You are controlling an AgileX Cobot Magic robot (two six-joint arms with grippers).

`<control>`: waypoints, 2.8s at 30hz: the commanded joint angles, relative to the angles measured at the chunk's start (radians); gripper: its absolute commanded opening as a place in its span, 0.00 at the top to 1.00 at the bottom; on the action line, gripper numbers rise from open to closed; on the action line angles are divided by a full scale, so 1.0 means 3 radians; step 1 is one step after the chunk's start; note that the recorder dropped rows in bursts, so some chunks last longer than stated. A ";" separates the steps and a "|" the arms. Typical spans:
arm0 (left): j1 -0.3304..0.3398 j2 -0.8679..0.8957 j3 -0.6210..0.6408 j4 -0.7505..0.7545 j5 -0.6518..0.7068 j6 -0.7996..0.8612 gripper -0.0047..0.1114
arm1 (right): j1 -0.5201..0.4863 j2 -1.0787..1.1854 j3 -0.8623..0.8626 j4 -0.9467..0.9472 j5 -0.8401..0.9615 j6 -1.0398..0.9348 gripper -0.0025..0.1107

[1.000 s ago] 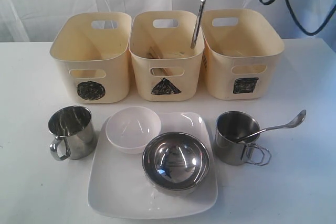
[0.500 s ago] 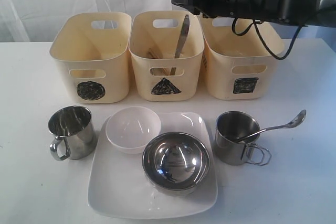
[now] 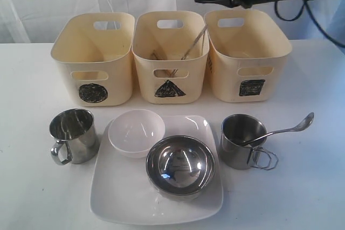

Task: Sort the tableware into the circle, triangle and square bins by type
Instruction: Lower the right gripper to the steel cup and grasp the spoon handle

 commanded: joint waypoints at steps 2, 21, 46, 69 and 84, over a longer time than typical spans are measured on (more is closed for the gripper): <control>0.0007 -0.0014 0.0013 -0.0012 -0.0012 -0.0012 0.96 | -0.0256 -0.0860 0.0697 -0.0395 -0.0154 0.0308 0.98; 0.0007 -0.0014 0.0013 -0.0012 -0.0012 -0.0012 0.96 | -0.0273 -0.2958 0.2775 -0.1627 -0.0926 0.2062 0.98; 0.0007 -0.0014 0.0013 -0.0012 -0.0012 -0.0012 0.96 | -0.0271 -0.3031 0.3134 -0.3171 -0.1482 0.3620 0.48; 0.0007 -0.0014 0.0013 -0.0012 -0.0012 -0.0012 0.96 | -0.0271 -0.2260 0.3198 -0.2547 -0.2208 0.3575 0.48; 0.0007 -0.0014 0.0013 -0.0012 -0.0012 -0.0012 0.96 | -0.0159 -0.2009 0.3198 -0.2352 -0.2395 0.3575 0.54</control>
